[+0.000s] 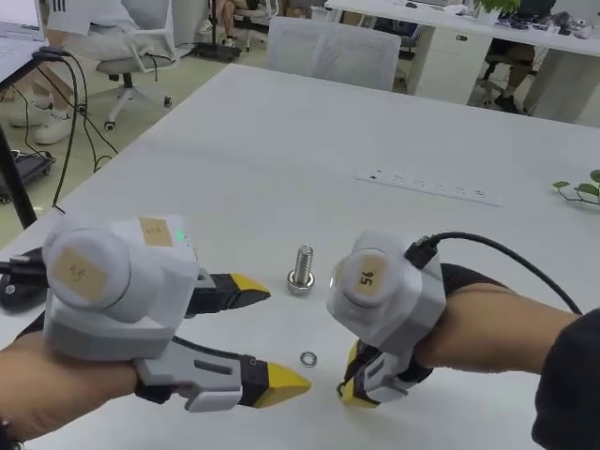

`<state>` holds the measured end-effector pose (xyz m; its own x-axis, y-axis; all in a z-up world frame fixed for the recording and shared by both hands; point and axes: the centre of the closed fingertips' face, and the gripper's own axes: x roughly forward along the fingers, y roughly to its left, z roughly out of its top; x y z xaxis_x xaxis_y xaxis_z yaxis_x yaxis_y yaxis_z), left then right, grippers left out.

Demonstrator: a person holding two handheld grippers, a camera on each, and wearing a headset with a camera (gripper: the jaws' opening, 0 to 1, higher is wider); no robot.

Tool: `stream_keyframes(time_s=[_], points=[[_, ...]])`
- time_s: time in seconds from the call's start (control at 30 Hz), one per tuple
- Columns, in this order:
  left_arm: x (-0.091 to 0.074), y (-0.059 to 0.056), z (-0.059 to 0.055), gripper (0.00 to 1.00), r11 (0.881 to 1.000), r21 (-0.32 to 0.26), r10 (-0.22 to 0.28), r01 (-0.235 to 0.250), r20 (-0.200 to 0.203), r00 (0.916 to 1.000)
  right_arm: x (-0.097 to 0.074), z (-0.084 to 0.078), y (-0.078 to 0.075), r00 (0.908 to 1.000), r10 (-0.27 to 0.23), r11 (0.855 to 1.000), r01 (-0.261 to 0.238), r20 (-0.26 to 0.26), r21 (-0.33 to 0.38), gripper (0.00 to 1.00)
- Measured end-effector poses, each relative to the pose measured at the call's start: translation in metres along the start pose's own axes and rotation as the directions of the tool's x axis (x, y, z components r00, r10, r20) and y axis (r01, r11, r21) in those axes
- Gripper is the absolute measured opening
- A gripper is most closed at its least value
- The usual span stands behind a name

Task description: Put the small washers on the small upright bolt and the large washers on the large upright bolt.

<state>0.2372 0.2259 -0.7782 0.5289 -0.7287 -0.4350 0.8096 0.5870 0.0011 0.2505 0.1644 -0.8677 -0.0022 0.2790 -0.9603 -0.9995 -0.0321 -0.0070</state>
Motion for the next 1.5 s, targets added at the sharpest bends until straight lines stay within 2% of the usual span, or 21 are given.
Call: stream_keyframes(time_s=[0.23, 0.4, 0.8, 1.0, 1.1, 1.3, 1.5], points=[[0.001, 0.000, -0.002, 0.58, 1.000, 0.001, -0.009, 0.009, -0.007, 0.9999, -0.016, -0.005, -0.004, 0.9998, 0.001, 1.000, -0.002, 0.019, 0.031, 0.14], [0.004, -0.001, -0.001, 0.58, 1.000, 0.003, -0.020, 0.020, -0.007, 0.9998, -0.034, -0.013, -0.011, 0.9996, -0.025, 0.999, 0.025, 0.011, 0.038, 0.14], [0.007, 0.001, -0.002, 0.58, 1.000, 0.000, -0.030, 0.030, -0.005, 0.9995, -0.082, -0.031, -0.045, 0.9929, -0.119, 0.991, 0.119, -0.002, 0.059, 0.14], [0.008, 0.000, -0.002, 0.59, 0.999, -0.002, -0.033, 0.033, -0.006, 0.9994, -0.098, -0.040, -0.064, 0.9863, -0.165, 0.983, 0.164, -0.002, 0.086, 0.14], [0.009, 0.000, -0.003, 0.58, 0.999, -0.005, -0.032, 0.032, -0.008, 0.9995, -0.101, -0.047, -0.075, 0.9817, -0.190, 0.977, 0.191, -0.012, 0.098, 0.14], [0.009, 0.002, -0.006, 0.58, 0.999, -0.013, -0.029, 0.029, -0.013, 0.9995, -0.096, -0.053, -0.093, 0.9798, -0.199, 0.972, 0.200, -0.016, 0.121, 0.14], [0.009, 0.004, -0.007, 0.58, 1.000, -0.019, -0.023, 0.022, -0.016, 0.9996, -0.089, -0.051, -0.101, 0.9813, -0.192, 0.972, 0.192, -0.010, 0.133, 0.14]])
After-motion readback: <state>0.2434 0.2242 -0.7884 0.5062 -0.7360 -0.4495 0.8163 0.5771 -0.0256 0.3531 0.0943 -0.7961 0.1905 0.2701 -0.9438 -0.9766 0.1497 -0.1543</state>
